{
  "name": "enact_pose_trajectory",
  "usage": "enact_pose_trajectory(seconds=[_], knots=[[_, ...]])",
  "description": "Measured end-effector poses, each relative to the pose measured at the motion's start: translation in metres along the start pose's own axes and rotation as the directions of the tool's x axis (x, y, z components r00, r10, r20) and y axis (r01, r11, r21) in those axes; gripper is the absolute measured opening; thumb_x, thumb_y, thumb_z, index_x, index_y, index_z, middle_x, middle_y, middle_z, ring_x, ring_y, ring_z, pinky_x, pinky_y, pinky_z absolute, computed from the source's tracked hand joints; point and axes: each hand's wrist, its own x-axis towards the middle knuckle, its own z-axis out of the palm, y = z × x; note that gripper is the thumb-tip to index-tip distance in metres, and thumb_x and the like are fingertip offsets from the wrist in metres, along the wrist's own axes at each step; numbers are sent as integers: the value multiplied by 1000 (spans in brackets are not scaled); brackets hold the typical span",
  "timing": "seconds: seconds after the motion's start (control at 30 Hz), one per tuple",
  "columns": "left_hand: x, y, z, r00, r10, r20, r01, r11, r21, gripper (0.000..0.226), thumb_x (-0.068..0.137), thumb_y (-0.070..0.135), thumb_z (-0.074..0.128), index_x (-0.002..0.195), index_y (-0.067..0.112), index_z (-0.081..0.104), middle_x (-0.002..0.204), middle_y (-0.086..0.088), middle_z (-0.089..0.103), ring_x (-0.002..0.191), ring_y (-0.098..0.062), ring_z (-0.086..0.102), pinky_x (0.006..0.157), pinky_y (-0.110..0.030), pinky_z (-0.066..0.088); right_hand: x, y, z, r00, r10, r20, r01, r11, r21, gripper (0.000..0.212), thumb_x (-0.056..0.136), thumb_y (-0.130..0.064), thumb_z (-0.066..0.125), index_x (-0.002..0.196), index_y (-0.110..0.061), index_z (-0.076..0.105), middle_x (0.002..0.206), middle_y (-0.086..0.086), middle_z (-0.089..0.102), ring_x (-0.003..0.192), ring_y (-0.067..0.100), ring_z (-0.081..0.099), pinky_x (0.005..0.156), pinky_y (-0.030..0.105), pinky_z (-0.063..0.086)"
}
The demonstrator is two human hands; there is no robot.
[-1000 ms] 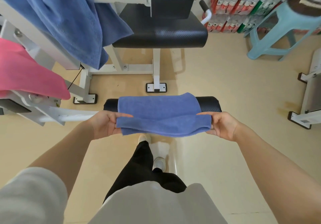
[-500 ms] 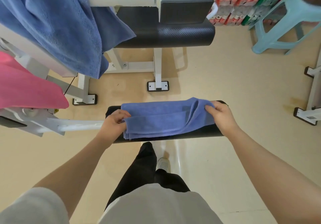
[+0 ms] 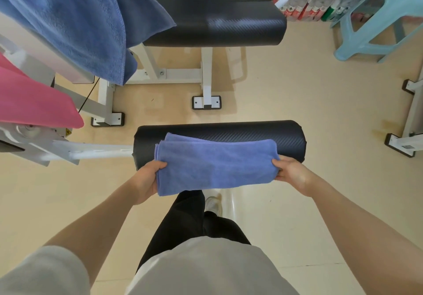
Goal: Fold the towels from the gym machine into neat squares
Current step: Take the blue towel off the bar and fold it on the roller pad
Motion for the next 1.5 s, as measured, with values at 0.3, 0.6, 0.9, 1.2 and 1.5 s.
enact_pose_trajectory(seconds=[0.3, 0.6, 0.9, 1.2, 1.5], knots=[[6, 19, 8, 990, 121, -74, -68, 861, 504, 33, 92, 42, 45, 112, 19, 56, 109, -10, 64, 100, -26, 62, 86, -35, 52, -11, -3, 22, 986, -66, -154, 53, 995, -85, 21, 89, -24, 61, 104, -12, 68, 100, 1, 70, 92, 15, 63, 78, 23, 46], [21, 33, 19, 986, 80, -150, 36, 763, 645, 18, 96, 24, 46, 98, 9, 57, 105, -17, 60, 90, -24, 58, 93, -41, 46, -10, 34, 31, 915, -17, -403, 85, 985, 149, 16, 87, -1, 54, 96, -5, 66, 99, 12, 67, 89, 23, 61, 88, 34, 50], [19, 33, 19, 853, 494, -166, -97, 464, 880, 23, 94, 14, 41, 110, 6, 56, 104, -11, 56, 95, -25, 55, 82, -34, 46, 5, 24, 34, 804, -147, -575, 111, 989, -98, 4, 80, -6, 55, 82, -8, 59, 101, 16, 59, 80, 26, 57, 72, 34, 48], [39, 48, 28, 810, 584, -49, -111, 234, 966, 20, 92, 30, 51, 100, 16, 63, 113, -4, 59, 112, -26, 49, 98, -40, 34, 5, -6, 39, 767, -82, -637, 71, 997, -42, 17, 81, -6, 57, 67, -10, 49, 64, 1, 48, 68, 21, 44, 54, 25, 35], [35, 49, 17, 766, 621, -165, -205, 479, 854, 14, 95, 23, 46, 99, 12, 54, 88, -2, 58, 81, -17, 51, 72, -26, 35, 20, -62, 24, 749, -264, -608, 145, 960, -239, 7, 85, -14, 56, 78, -17, 54, 74, -5, 57, 72, 17, 51, 57, 21, 39]])
